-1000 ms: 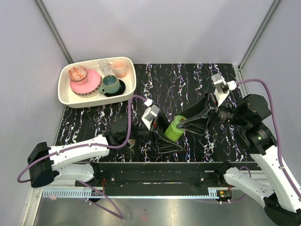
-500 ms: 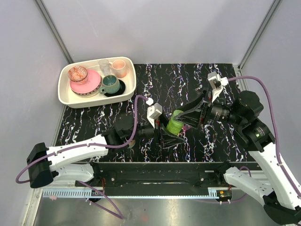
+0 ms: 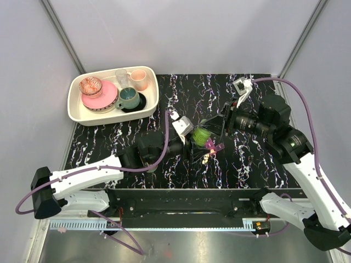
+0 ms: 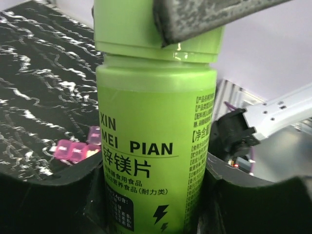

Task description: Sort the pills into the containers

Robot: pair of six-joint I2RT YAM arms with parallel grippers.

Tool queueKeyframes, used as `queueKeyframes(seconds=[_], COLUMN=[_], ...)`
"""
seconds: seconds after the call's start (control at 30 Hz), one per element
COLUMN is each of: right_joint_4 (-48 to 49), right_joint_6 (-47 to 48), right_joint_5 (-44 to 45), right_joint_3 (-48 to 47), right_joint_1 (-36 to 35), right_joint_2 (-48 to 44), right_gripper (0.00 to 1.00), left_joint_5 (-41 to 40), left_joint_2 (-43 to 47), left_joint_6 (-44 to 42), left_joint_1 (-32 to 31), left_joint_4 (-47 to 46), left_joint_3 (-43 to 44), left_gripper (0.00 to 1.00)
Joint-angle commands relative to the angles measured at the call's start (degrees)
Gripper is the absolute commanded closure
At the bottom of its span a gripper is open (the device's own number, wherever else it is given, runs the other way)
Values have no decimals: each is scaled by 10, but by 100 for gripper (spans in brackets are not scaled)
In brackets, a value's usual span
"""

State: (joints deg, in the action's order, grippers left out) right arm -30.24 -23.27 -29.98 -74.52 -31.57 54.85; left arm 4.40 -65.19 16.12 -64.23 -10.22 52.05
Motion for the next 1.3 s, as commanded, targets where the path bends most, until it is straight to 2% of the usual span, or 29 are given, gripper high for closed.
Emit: queueKeyframes(seconds=[0.0,0.17,0.33,0.53,0.83,0.87,0.9,1.13,1.27], right_joint_4=[-78,-76,-75,-44,-2,-1,1,26,46], right_joint_6=[-27,-66,-82,-95,-111,-113,-113,-120,-126], right_joint_5=[40,107,122,95,44,40,38,21,19], right_joint_3=[-18,-24,-31,-32,-24,-25,-24,-23,-19], right_joint_1=[-11,-14,-18,-19,-20,-20,-20,-19,-19], right_joint_2=[17,41,52,43,42,43,43,34,30], right_gripper=[100,100,98,79,69,67,58,41,36], left_joint_5=[-171,-216,-229,-216,-220,-220,-219,-207,-199], left_joint_2=[16,2,-1,5,10,12,13,16,19], left_joint_6=[-53,-78,-81,-64,-50,-51,-50,-48,-45], left_joint_1=[13,13,14,14,14,14,14,14,14], left_joint_4=[-10,19,24,4,6,6,5,-12,-23], left_joint_3=[73,94,98,73,56,53,52,38,27], left_gripper=[100,100,100,100,100,100,100,100,100])
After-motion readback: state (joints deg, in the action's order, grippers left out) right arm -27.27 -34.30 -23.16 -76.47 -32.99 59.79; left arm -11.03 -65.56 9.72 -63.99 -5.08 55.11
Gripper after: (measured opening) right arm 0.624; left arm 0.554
